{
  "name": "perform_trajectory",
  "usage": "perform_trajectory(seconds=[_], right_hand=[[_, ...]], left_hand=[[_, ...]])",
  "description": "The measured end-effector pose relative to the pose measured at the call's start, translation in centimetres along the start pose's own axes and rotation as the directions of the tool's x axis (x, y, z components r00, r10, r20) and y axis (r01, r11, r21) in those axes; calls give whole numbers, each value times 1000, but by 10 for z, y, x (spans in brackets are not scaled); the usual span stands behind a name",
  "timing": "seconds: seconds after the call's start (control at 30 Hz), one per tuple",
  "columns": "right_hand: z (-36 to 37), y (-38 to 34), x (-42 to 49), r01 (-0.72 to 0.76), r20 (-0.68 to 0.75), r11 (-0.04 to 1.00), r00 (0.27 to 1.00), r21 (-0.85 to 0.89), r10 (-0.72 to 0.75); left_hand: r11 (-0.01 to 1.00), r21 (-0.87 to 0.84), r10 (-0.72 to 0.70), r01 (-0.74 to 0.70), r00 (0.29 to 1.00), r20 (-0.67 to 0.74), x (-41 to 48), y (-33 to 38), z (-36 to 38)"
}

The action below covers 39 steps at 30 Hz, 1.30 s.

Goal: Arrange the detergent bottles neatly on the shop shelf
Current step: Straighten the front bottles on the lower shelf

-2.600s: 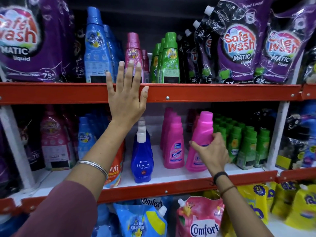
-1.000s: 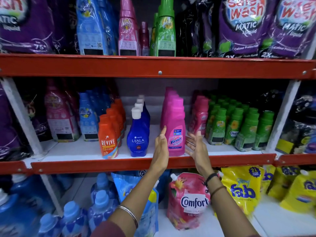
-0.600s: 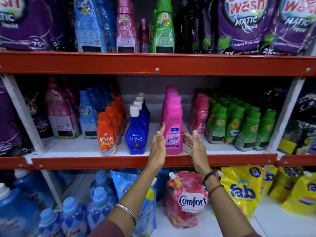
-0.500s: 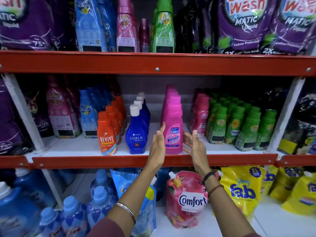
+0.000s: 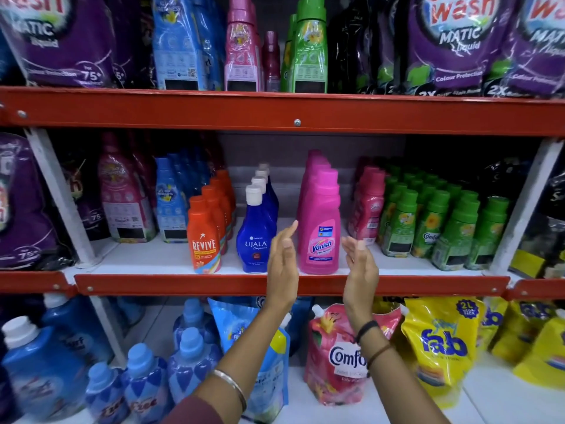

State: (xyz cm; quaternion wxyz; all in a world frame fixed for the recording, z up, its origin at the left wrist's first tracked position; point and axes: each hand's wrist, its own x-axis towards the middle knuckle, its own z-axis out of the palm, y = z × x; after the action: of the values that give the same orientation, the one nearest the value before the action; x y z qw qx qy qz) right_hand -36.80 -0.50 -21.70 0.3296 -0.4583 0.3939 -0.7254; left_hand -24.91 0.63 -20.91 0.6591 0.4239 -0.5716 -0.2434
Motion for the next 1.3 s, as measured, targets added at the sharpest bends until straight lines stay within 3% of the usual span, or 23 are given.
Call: perform_trajectory(seconds=[0.1, 0.17, 0.27, 0.37, 0.53, 1.0, 1.1, 1.17, 1.23, 1.3], right_hand=[[19, 8, -22, 76, 71, 995, 994, 64, -81], [39, 12, -31, 66, 208, 996, 975, 64, -78], [72, 14, -34, -6, 342, 1000, 940, 11, 2], [98, 14, -30, -159, 339, 987, 929, -1, 150], [107, 12, -20, -281, 338, 954, 912, 105, 232], [104, 9, -27, -216, 279, 973, 942, 84, 185], [106, 6, -43, -50, 199, 999, 979, 1, 49], [113, 3, -59, 109, 179, 992, 979, -55, -98], [126, -1, -74, 186, 266, 981, 950, -61, -164], [142, -3, -86, 146, 370, 988, 922, -54, -116]], left_hand=[[972, 58, 237, -230, 939, -251, -5, -10, -26], [957, 137, 285, -256, 916, -281, 0, -15, -45], [983, 162, 118, -84, 970, -214, 8, -17, -63], [987, 150, -33, 56, 988, -152, 16, -21, -72], [982, 156, -94, 111, 989, -112, 26, -14, -80], [989, 45, -139, 140, 990, -27, 26, -13, -92], [1000, -13, -5, 3, 994, -109, 16, -15, -95], [982, -133, 99, -133, 966, -238, 8, -14, -102], [959, -188, 129, -211, 919, -373, 7, -14, -115], [972, -167, 69, -167, 877, -475, 15, -16, -129]])
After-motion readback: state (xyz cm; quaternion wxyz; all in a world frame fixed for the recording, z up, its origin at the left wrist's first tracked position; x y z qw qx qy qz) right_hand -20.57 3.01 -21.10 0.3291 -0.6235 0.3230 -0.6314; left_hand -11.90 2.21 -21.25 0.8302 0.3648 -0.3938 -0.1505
